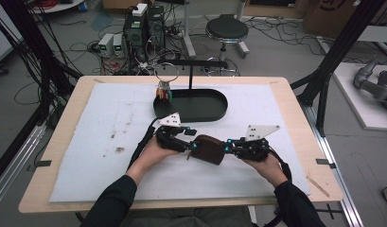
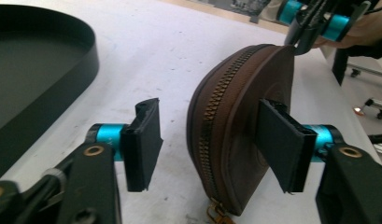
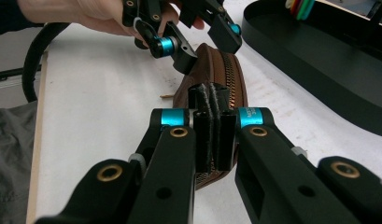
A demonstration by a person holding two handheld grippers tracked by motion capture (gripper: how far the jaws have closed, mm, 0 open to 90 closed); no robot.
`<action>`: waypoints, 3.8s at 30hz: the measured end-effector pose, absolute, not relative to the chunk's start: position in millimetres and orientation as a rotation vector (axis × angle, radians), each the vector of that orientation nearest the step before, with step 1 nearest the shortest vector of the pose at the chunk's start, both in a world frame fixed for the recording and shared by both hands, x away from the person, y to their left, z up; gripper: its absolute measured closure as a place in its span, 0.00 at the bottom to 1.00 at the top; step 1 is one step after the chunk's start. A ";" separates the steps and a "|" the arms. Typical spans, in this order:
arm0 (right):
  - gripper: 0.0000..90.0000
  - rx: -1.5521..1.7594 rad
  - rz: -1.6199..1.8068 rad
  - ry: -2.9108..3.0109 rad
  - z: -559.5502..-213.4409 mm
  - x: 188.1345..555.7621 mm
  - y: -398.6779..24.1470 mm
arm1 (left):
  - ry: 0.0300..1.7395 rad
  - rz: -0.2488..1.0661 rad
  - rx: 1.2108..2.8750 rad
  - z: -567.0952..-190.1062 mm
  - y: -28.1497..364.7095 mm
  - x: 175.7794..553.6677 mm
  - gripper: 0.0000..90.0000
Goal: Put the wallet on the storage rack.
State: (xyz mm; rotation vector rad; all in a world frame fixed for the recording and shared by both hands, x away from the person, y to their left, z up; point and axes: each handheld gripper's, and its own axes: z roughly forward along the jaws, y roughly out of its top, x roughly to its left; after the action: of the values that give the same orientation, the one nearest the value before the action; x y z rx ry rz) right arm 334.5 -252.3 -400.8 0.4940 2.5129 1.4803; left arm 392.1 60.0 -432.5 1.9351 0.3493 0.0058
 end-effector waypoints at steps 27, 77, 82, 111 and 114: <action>0.60 0.555 1.573 2.487 -400.0 339.3 -262.3 | 0.257 0.068 1.947 -422.9 62.4 377.5 0.79; 0.75 0.527 1.653 2.500 -399.8 343.2 -247.7 | 0.433 0.299 1.783 -389.0 101.2 329.3 0.46; 0.75 0.564 1.643 2.433 -391.6 345.6 -250.0 | 0.455 0.315 1.777 -388.1 120.3 317.6 0.41; 0.75 0.771 1.484 2.244 -367.4 407.6 -193.4 | 0.602 0.482 1.755 -401.6 190.6 273.8 0.32; 0.75 0.772 1.474 2.254 -369.8 417.6 -180.0 | 0.594 0.482 1.758 -402.1 189.8 273.0 0.32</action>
State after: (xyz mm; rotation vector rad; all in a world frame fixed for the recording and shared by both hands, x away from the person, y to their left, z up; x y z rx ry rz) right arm 417.6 -180.0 -369.8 0.7715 2.2541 1.4735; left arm 273.0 189.8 -402.1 1.7575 0.5937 0.4822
